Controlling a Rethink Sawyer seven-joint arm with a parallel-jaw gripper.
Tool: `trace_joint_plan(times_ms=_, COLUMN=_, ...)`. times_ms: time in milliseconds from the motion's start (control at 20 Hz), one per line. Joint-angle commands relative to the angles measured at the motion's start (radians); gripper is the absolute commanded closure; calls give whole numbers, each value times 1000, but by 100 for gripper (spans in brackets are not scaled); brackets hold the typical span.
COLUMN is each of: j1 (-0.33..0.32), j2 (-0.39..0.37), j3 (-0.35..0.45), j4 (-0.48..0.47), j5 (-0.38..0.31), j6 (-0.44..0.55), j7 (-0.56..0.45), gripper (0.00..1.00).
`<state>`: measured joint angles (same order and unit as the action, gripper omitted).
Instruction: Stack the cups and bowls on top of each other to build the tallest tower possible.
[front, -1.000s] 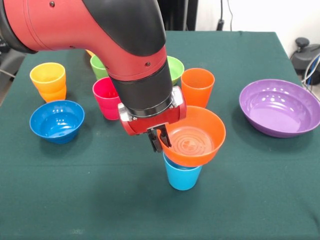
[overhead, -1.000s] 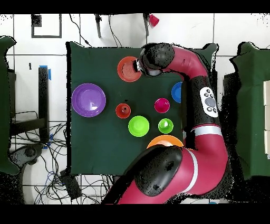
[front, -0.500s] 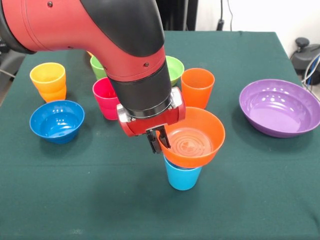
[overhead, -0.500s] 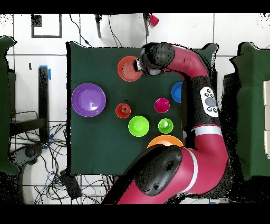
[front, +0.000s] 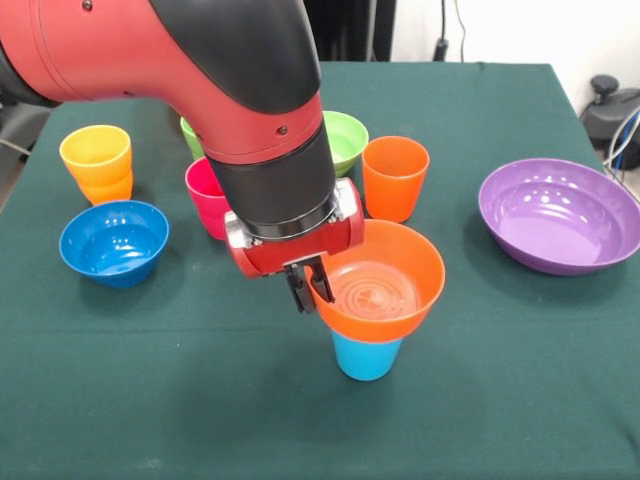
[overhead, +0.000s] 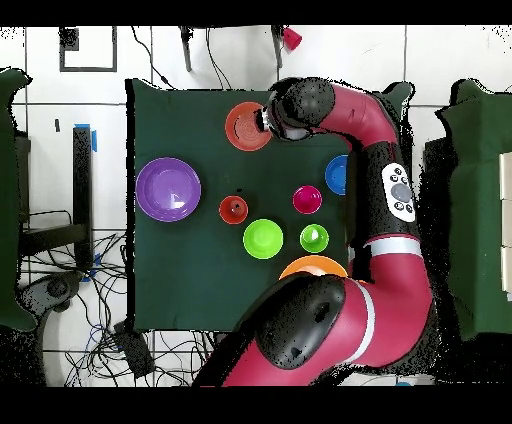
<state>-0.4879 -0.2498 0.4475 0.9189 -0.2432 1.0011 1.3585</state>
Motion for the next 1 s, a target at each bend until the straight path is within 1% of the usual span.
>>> trace_joint_plan(times_ms=50, j1=14, j2=48, j3=-8, j4=-27, j5=6, j6=69, j7=42, gripper=100)
trace_joint_plan(times_ms=600, j1=13, j2=37, j3=-15, j4=1, j5=5, j6=43, j7=58, gripper=100)
trace_joint_plan(times_ms=650, j1=16, j2=37, j3=-19, j4=-3, j5=4, j6=48, j7=65, gripper=0)
trace_joint_plan(times_ms=750, j1=26, j2=42, j3=-34, j4=-22, j5=5, j6=77, j7=96, gripper=0)
trace_joint_plan(times_ms=800, j1=28, j2=40, j3=-37, j4=-18, j5=3, j6=74, j7=100, gripper=0)
trace_joint_plan(times_ms=1000, j1=26, j2=35, j3=-36, j4=-12, j5=-7, j6=58, j7=67, gripper=0)
